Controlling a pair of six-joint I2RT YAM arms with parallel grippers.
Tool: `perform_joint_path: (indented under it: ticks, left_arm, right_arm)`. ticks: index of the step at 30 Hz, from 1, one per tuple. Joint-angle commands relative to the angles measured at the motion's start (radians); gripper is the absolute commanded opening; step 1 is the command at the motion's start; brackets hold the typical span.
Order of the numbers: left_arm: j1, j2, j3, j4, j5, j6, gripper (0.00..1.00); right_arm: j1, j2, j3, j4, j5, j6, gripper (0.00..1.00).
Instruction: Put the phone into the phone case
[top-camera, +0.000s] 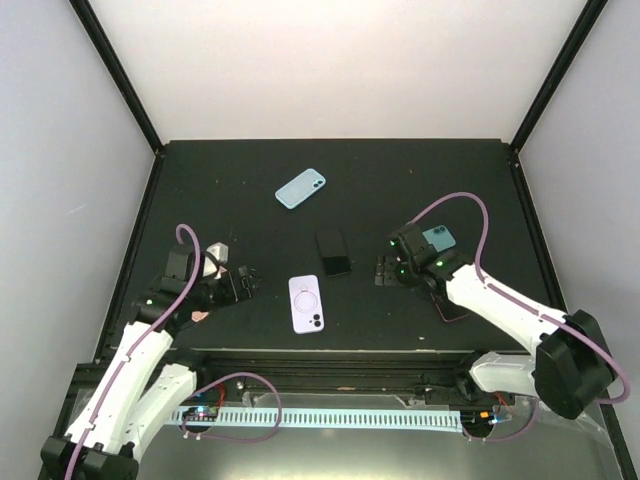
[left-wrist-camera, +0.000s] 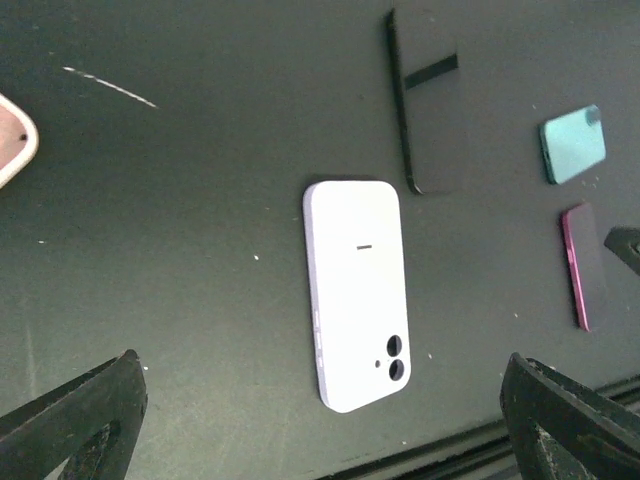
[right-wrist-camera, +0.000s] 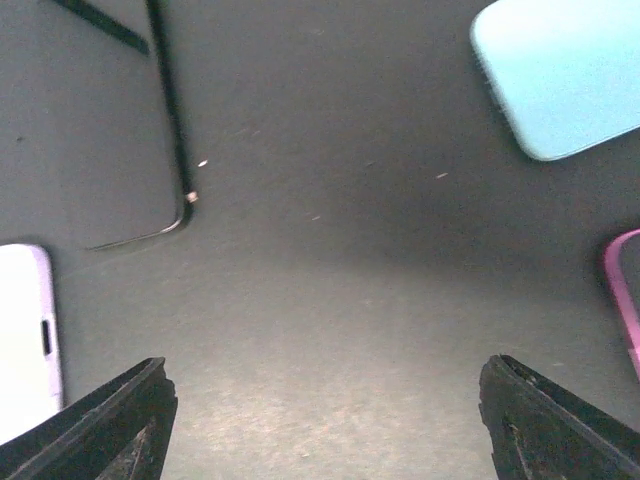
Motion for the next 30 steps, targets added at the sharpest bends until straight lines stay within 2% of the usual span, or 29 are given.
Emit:
perform_joint_path:
  ticks: [1,8,10,16,21,30]
  left_arm:
    - [-0.007,-0.008,-0.029,0.056,-0.081,-0.094,0.99]
    - [-0.007,-0.050,-0.027,0.038,-0.108,-0.080,0.98]
    - [-0.007,-0.068,-0.017,0.020,-0.129,-0.077,0.99]
    - [-0.007,-0.132,-0.016,-0.029,-0.241,-0.153,0.98]
    - [-0.007,-0.201,-0.012,-0.093,-0.368,-0.238,0.98]
    - [-0.005,-0.350,0.018,-0.119,-0.437,-0.252,0.99]
  right_arm:
    - [0.070,0.041,0.022,0.078,-0.078,0.082,0.83]
    - [0.281,0.212,0.138,0.101,-0.068,0.188,0.82]
    - [0.321,0.279,0.178,0.102,-0.076,0.215,0.79]
    - [0.437,0.495,0.401,-0.043,0.031,0.263,0.79]
    - [0.486,0.621,0.529,-0.092,0.078,0.305,0.83]
    - [0.505,0.744,0.642,-0.164,0.111,0.314,0.86]
